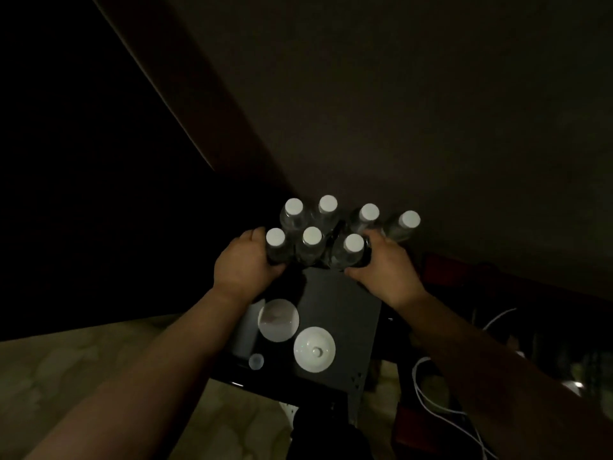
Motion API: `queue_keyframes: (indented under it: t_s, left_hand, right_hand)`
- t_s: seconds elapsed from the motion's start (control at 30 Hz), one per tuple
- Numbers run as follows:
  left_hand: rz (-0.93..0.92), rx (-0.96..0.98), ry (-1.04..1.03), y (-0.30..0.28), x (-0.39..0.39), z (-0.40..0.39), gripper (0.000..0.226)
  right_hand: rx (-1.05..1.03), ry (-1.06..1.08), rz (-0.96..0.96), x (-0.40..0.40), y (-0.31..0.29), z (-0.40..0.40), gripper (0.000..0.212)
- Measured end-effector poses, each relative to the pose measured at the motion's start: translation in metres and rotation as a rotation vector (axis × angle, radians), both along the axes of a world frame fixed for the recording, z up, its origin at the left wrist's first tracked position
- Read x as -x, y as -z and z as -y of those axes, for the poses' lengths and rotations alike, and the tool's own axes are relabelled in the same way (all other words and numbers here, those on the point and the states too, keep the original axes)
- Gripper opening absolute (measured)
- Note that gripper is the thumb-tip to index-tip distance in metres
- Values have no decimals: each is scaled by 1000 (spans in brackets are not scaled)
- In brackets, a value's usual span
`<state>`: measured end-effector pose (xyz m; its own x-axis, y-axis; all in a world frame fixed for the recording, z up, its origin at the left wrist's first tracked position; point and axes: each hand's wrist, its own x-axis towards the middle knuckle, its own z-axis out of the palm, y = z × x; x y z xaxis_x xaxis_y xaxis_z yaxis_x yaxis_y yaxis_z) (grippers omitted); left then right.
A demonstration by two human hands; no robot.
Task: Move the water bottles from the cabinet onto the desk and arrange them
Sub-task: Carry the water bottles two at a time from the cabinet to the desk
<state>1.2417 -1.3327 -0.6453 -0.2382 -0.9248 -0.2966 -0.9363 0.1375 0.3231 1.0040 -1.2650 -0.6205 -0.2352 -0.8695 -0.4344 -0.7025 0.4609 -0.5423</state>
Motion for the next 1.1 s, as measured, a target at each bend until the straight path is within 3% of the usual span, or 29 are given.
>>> queue_keyframes:
  t_s: [0.1,0.33,0.6,0.83,1.1]
  left_hand:
    - [-79,-48,-69,17,3,5,63]
    - [-249,-56,-162,34,9,7,61]
    - [-244,-41,-153,23,8,-2,58]
    - [-210,-19,-106,-38,-6,-21,57]
    - [-234,60,49,-186,5,-26,51]
  right_hand:
    - [3,48,29,-4,26,4,55]
    - [104,220,66,-15,59,0,61]
    - [141,188,41,-22,47,0,53]
    - [173,182,85,-22,-17,-15,49]
    - [353,226,63,-17,-154,-42,59]
